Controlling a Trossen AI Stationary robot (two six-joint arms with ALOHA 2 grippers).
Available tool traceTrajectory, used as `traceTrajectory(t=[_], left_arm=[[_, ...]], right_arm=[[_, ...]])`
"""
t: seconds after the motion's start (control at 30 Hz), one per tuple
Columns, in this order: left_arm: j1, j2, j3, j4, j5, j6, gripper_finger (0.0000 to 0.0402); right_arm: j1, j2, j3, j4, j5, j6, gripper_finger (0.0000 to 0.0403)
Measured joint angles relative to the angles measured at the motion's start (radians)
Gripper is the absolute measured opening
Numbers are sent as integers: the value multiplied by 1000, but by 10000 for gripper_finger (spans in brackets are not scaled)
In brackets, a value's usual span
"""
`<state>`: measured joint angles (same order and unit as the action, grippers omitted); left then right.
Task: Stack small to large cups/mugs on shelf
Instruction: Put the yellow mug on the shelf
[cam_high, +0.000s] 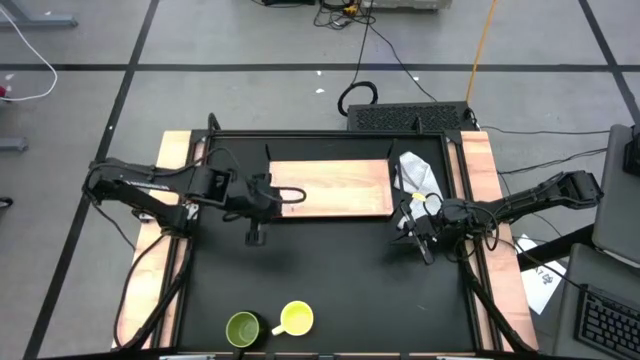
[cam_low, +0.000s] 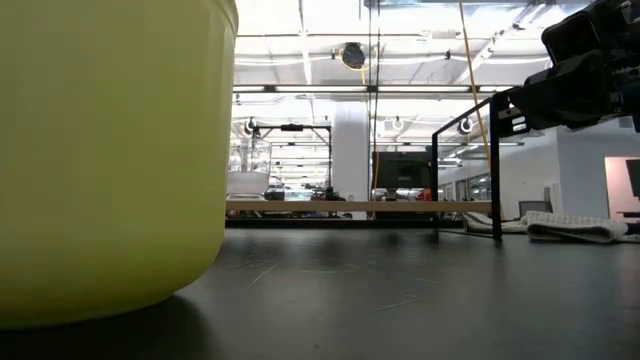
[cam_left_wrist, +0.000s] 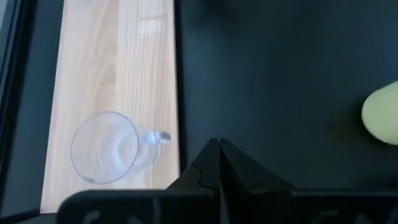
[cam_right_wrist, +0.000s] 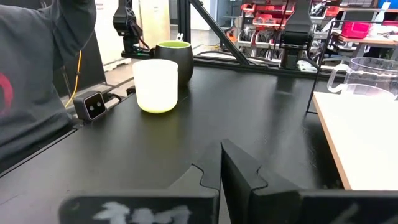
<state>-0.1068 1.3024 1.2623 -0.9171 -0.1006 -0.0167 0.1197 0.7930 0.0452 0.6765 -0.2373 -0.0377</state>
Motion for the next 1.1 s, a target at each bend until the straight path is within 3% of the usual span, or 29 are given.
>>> traceTrajectory(t=[0.23, 0.57, 0.67, 0.83, 1.1], left_arm=[[30, -144, -201, 158, -15, -47, 1], [-54, -424, -655, 677, 22, -167, 1], [-100, -466, -752, 794, 11, -155, 1], [-178, -517, -897, 981, -112, -147, 0], [-210, -526, -1144, 1426, -118, -88, 0]], right_arm=[[0, 0, 0, -1, 0, -1, 0], [0, 6, 0, -8, 0, -3, 0], [0, 6, 0, -8, 0, -6, 0], [0, 6, 0, -7, 0, -6, 0], [0, 6, 0, -7, 0, -9, 0]])
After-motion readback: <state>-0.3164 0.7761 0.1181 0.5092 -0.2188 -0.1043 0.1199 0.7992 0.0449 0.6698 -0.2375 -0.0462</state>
